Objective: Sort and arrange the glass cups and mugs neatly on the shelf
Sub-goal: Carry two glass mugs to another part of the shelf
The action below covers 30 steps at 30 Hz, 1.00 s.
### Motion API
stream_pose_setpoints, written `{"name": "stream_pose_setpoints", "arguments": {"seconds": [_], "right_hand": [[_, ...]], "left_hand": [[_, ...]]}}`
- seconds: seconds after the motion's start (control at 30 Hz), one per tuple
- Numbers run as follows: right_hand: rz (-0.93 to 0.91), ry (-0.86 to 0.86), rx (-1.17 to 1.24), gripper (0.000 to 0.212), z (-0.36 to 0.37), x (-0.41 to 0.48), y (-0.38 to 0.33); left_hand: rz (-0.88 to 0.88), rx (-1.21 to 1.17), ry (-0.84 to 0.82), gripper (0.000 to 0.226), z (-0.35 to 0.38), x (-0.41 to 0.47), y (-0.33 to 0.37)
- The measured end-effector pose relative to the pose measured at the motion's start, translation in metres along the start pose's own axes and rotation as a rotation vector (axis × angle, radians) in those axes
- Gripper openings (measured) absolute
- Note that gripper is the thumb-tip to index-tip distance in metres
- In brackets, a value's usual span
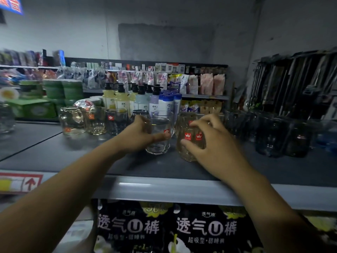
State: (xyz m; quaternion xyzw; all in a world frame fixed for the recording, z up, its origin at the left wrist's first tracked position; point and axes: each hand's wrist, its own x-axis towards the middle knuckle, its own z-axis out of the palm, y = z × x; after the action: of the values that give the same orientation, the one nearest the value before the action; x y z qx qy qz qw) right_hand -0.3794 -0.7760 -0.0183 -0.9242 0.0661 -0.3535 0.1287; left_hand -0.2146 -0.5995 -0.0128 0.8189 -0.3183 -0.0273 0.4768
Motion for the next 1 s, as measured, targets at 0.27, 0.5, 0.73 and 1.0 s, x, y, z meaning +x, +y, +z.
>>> {"name": "stream_pose_setpoints", "arguments": {"seconds": [0.27,0.5,0.73,1.0], "right_hand": [[-0.004,-0.025,-0.045,0.036,0.008,0.014,0.016],[0.023,-0.039,-0.049,0.032,0.013,0.026,0.017],[0.035,-0.014,-0.044,0.033,0.021,0.032,0.019],[0.094,0.045,-0.005,0.055,0.029,0.029,0.022]], "left_hand": [[0.374,0.421,0.094,0.063,-0.019,-0.014,-0.006],[0.349,0.408,0.129,0.045,-0.014,0.004,-0.007],[0.367,0.391,0.127,0.045,-0.015,0.012,-0.01],[0.404,0.34,0.167,0.048,-0.009,0.014,-0.023]]}}
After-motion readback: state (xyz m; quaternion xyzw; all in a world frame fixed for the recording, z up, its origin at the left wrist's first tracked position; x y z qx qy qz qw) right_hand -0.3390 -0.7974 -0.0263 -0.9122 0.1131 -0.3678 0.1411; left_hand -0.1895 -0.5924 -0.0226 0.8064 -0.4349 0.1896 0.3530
